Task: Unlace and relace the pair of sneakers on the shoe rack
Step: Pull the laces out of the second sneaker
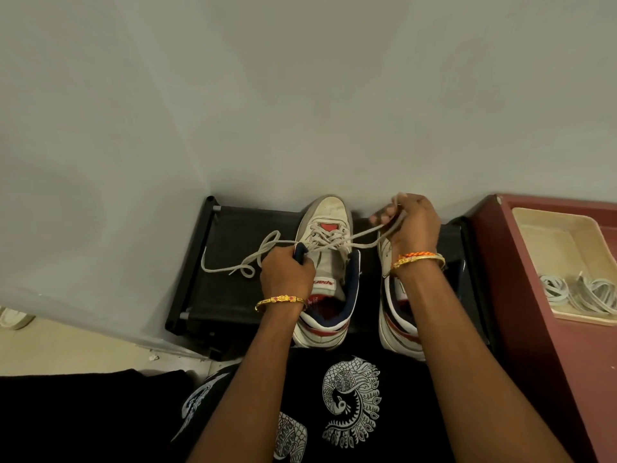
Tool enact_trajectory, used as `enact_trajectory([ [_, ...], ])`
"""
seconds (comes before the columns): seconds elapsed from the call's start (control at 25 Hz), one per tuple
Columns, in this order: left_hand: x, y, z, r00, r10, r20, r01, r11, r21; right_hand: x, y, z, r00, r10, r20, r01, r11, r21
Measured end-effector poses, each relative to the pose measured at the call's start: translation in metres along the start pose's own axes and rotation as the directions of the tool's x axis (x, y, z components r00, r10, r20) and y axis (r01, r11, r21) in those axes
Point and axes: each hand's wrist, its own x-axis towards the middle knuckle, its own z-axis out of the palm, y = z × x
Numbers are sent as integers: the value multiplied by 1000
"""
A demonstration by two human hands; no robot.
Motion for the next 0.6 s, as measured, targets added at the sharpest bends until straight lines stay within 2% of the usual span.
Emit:
enact_trajectory([
  [0.04, 0, 1, -1, 1000, 0, 3, 0, 1000, -9, -2, 5, 4, 994, -69, 87, 90, 961, -262],
  [0.08, -1, 1, -1, 1000, -1, 8, 1, 1000, -12, -5, 13, 9, 967, -118, 225, 226, 805, -549],
  [0.12, -1, 0, -2, 1000, -4, 13, 5, 1000, -12, -11, 22, 13, 916, -95, 389, 371, 564, -737],
  [0.16, -1, -1, -2, 1000, -5, 15, 6, 1000, -11, -17, 32, 18, 857, -24, 515, 497, 305, -813],
  [0.2, 0, -2, -2, 1000, -5, 15, 5, 1000, -10, -21, 42, 22, 815, 58, 576, 568, 115, -815],
  [0.24, 0, -3, -1, 1000, -1, 13, 1, 1000, -10, -24, 47, 25, 797, 99, 595, 597, 12, -802],
  [0.28, 1, -4, -1, 1000, 4, 10, -4, 1000, -12, -25, 50, 27, 795, 104, 598, 603, -22, -797],
  [0.32, 1, -4, 0, 1000, 9, 5, -9, 1000, -10, -25, 51, 26, 799, 93, 594, 597, -13, -802],
  [0.4, 1, -3, 1, 1000, 18, -11, -18, 1000, 9, -20, 51, 23, 815, 57, 577, 569, 108, -815],
  [0.52, 2, -3, 2, 999, 15, -31, -14, 1000, 21, -16, 43, 13, 862, 1, 506, 455, 438, -775],
  [0.6, 2, -2, 3, 1000, -3, -25, 3, 1000, 11, -18, 25, 8, 893, -68, 445, 371, 670, -643],
])
